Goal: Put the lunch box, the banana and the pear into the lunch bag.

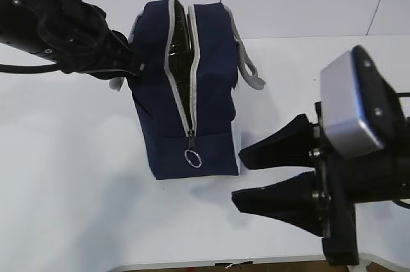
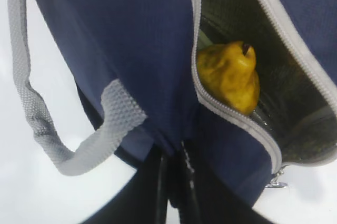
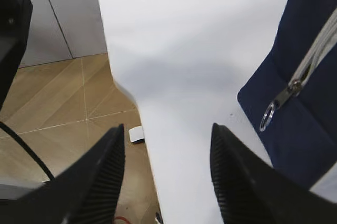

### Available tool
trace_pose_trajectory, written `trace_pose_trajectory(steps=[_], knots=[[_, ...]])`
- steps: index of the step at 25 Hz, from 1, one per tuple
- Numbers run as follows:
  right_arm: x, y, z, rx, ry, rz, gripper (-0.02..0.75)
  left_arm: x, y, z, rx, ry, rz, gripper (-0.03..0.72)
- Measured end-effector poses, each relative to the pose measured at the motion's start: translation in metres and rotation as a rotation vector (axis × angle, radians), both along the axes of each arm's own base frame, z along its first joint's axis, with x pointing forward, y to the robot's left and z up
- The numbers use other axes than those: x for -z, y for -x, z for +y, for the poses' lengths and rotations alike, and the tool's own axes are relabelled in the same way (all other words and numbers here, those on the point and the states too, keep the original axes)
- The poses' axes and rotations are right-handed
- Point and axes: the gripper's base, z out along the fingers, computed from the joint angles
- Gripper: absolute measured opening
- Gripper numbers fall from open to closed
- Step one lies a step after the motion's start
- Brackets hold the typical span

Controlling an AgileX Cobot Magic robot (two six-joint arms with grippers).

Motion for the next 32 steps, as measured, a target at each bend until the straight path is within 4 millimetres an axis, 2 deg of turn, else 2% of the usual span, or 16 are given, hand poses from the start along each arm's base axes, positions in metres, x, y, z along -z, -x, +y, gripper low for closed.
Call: trace_pose_trajectory(steps=[4,10,20,32], knots=[[0.02,-0.014,0.007,-0.003,-0.004,0.03,0.433,0.0,0.0,0.0,0.0,0.0,0.0,-0.012],[0.038,-0.03,0.013,0.001,-0.024,-0.023,0.433,0.001,0.001,0.0,0.0,0.002,0.015,-0.012],[0.073,-0.06,0.022,-0.003,0.062,-0.01,0.433,0.001,0.003,-0.002,-0.006,0.027,0.046,-0.012],[0.086,-0.093,0.031,0.036,0.108,-0.012,0.434,0.001,0.009,-0.008,0.057,0.073,0.091,-0.012]])
